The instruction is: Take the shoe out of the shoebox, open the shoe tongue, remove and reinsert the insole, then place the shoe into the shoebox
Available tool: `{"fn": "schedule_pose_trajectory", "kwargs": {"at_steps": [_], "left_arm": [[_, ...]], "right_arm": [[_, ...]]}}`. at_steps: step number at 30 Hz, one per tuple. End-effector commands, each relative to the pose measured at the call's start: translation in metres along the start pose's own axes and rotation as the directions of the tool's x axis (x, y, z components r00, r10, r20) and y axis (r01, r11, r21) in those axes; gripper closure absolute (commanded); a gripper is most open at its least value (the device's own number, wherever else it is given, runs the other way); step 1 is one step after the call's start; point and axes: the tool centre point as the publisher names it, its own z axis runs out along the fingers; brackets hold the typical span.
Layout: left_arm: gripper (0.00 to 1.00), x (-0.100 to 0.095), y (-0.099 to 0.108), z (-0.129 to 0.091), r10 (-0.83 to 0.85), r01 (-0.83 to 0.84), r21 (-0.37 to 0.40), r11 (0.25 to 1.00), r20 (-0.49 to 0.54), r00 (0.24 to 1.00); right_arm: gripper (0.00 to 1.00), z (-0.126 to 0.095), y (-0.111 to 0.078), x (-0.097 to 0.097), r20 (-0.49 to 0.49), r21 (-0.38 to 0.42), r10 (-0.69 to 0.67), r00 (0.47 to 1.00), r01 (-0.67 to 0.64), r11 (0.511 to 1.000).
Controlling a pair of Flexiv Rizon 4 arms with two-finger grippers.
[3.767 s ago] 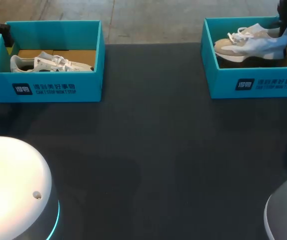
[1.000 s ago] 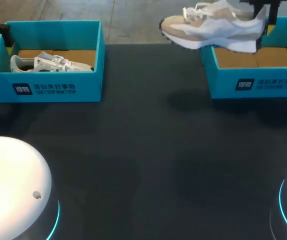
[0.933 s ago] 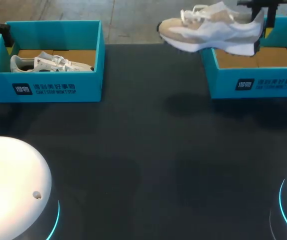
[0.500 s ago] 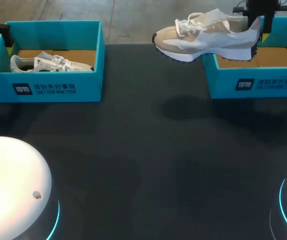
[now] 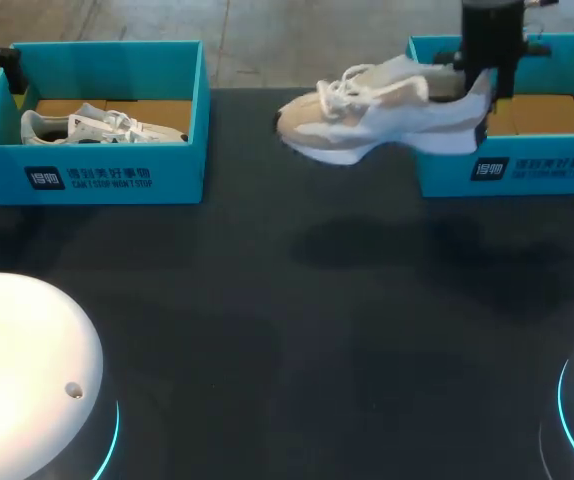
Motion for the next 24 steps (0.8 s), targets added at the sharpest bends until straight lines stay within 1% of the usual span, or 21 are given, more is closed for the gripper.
{"fn": "schedule_pose_trajectory", "kwargs": {"at_steps": [1,4,6,10,14,19,23,24], "left_arm": [[0.0,0.0,-0.001,-0.001,0.0,0.0,-0.003,1.0,-0.002,1.0],[0.0,0.0,-0.001,-0.001,0.0,0.0,-0.003,1.0,-0.002,1.0],[0.0,0.0,-0.001,-0.001,0.0,0.0,-0.003,1.0,-0.002,1.0],[0.0,0.0,-0.001,-0.001,0.0,0.0,-0.003,1.0,-0.002,1.0],[0.0,0.0,-0.001,-0.001,0.0,0.0,-0.003,1.0,-0.002,1.0],[0.0,0.0,-0.001,-0.001,0.0,0.0,-0.003,1.0,-0.002,1.0],[0.0,0.0,-0.001,-0.001,0.0,0.0,-0.003,1.0,-0.002,1.0],[0.0,0.0,-0.001,-0.001,0.0,0.0,-0.003,1.0,-0.002,1.0]], "right_arm": [[1.0,0.008,-0.027,0.018,0.038,-0.044,0.014,0.999,-0.012,0.999],[1.0,0.016,-0.044,0.026,0.049,-0.053,0.025,0.999,-0.022,0.998],[1.0,0.022,-0.055,0.03,0.029,-0.063,0.031,0.999,-0.029,0.998],[1.0,0.034,-0.074,0.042,0.0,-0.048,0.04,0.999,-0.04,0.998],[1.0,0.045,-0.09,0.056,-0.015,-0.034,0.039,0.999,-0.039,0.999],[1.0,0.063,-0.109,0.079,-0.018,-0.01,0.018,1.0,-0.018,1.0],[1.0,0.076,-0.122,0.09,-0.049,-0.001,0.019,0.999,-0.019,1.0],[1.0,0.079,-0.124,0.093,-0.043,0.003,0.019,0.999,-0.019,1.0]]}}
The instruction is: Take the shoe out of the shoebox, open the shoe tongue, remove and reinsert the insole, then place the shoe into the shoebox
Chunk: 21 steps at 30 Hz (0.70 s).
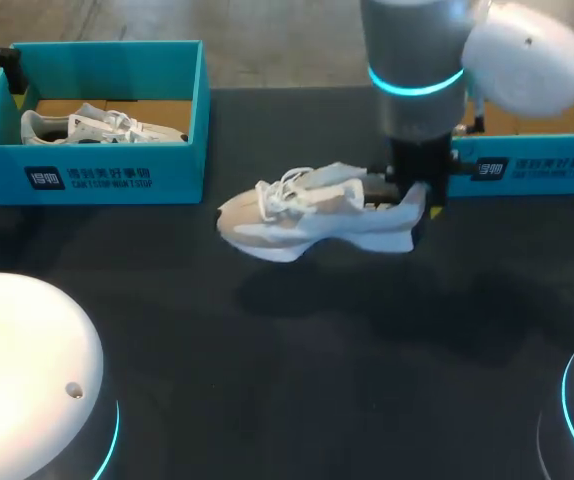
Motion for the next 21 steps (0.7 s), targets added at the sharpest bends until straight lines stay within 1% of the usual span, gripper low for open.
{"fn": "schedule_pose_trajectory", "kwargs": {"at_steps": [1,3,4,5,6,8,11,14,16,21], "left_arm": [[0.0,0.0,-0.001,-0.001,0.0,0.0,-0.003,1.0,-0.002,1.0],[0.0,0.0,-0.001,-0.001,0.0,0.0,-0.003,1.0,-0.002,1.0],[0.0,0.0,-0.001,-0.001,0.0,0.0,-0.003,1.0,-0.002,1.0],[0.0,0.0,-0.001,-0.001,0.0,0.0,-0.003,1.0,-0.002,1.0],[0.0,0.0,-0.001,-0.001,0.0,0.0,-0.003,1.0,-0.002,1.0],[0.0,0.0,-0.001,-0.001,0.0,0.0,-0.003,1.0,-0.002,1.0],[0.0,0.0,-0.001,-0.001,0.0,0.0,-0.003,1.0,-0.002,1.0],[0.0,0.0,-0.001,-0.001,0.0,0.0,-0.003,1.0,-0.002,1.0],[0.0,0.0,-0.001,-0.001,0.0,0.0,-0.003,1.0,-0.002,1.0],[0.0,0.0,-0.001,-0.001,0.0,0.0,-0.003,1.0,-0.002,1.0]], "right_arm": [[1.0,0.019,-0.009,0.014,0.026,0.015,-0.002,1.0,0.002,1.0],[1.0,0.027,-0.013,0.019,0.012,0.025,-0.001,1.0,0.001,1.0],[1.0,0.03,-0.015,0.021,0.03,0.03,-0.002,1.0,0.001,1.0],[1.0,0.034,-0.018,0.023,0.027,0.029,-0.002,1.0,0.001,1.0],[1.0,0.037,-0.021,0.024,0.002,0.025,0.003,1.0,-0.003,1.0],[1.0,0.043,-0.027,0.028,0.023,0.037,-0.001,1.0,0.0,0.999],[1.0,0.05,-0.036,0.035,0.026,0.05,-0.012,1.0,0.011,0.999],[1.0,0.054,-0.045,0.039,0.02,0.049,-0.019,1.0,0.018,0.999],[1.0,0.057,-0.049,0.038,0.004,0.055,-0.007,1.0,0.007,0.998],[1.0,0.057,-0.049,0.038,0.004,0.055,-0.007,1.0,0.007,0.998]]}}
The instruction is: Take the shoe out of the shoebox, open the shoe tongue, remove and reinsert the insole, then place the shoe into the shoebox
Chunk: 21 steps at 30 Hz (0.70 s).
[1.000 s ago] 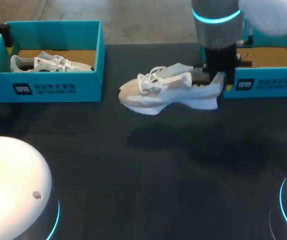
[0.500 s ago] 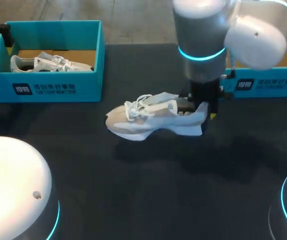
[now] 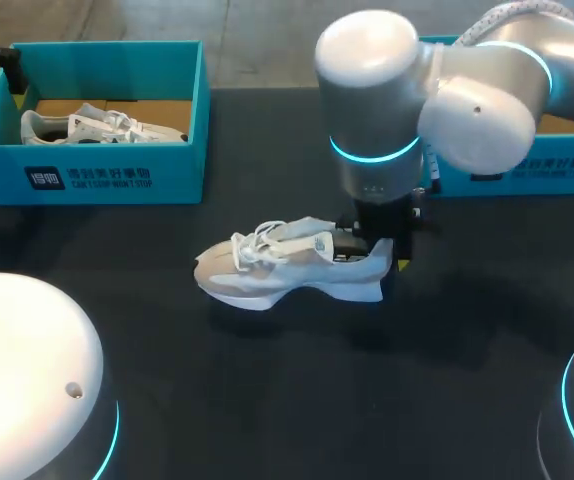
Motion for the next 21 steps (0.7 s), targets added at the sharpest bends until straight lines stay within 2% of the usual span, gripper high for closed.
{"fn": "schedule_pose_trajectory", "kwargs": {"at_steps": [1,10,14,21], "left_arm": [[0.0,0.0,-0.001,-0.001,0.0,0.0,-0.003,1.0,-0.002,1.0],[0.0,0.0,-0.001,-0.001,0.0,0.0,-0.003,1.0,-0.002,1.0],[0.0,0.0,-0.001,-0.001,0.0,0.0,-0.003,1.0,-0.002,1.0],[0.0,0.0,-0.001,-0.001,0.0,0.0,-0.003,1.0,-0.002,1.0]], "right_arm": [[1.0,0.0,0.0,-0.001,-0.006,-0.001,0.002,1.0,-0.002,1.0],[1.0,-0.001,0.0,0.0,-0.004,-0.001,-0.006,1.0,0.006,1.0],[1.0,0.007,-0.009,0.012,0.019,0.012,-0.033,0.999,0.033,0.999],[1.0,0.02,-0.029,0.019,0.005,0.008,-0.012,1.0,0.012,1.0]]}}
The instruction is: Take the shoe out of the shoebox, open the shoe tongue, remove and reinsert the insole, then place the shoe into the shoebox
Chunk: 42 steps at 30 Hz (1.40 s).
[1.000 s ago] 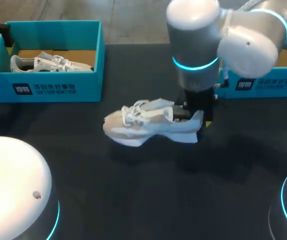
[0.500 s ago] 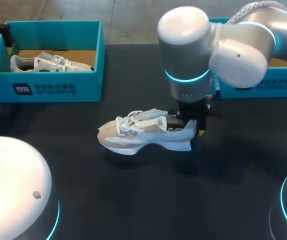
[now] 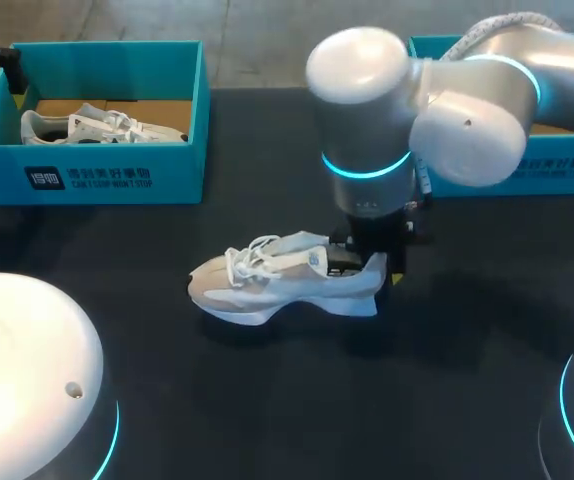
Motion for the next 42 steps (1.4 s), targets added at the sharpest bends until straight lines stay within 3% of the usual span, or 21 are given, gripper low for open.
{"fn": "schedule_pose_trajectory", "kwargs": {"at_steps": [1,7,18,42], "left_arm": [[0.0,0.0,-0.001,-0.001,0.0,0.0,-0.003,1.0,-0.002,1.0],[0.0,0.0,-0.001,-0.001,0.0,0.0,-0.003,1.0,-0.002,1.0],[0.0,0.0,-0.001,-0.001,0.0,0.0,-0.003,1.0,-0.002,1.0],[0.0,0.0,-0.001,-0.001,0.0,0.0,-0.003,1.0,-0.002,1.0]], "right_arm": [[1.0,0.009,-0.011,0.011,-0.005,-0.007,0.013,1.0,-0.013,1.0],[1.0,0.019,-0.026,0.018,-0.014,-0.014,0.027,1.0,-0.027,1.0],[1.0,0.036,-0.036,0.02,0.012,-0.004,0.011,1.0,-0.011,1.0],[1.0,0.057,-0.039,0.017,-0.01,0.041,0.006,1.0,-0.005,0.999]]}}
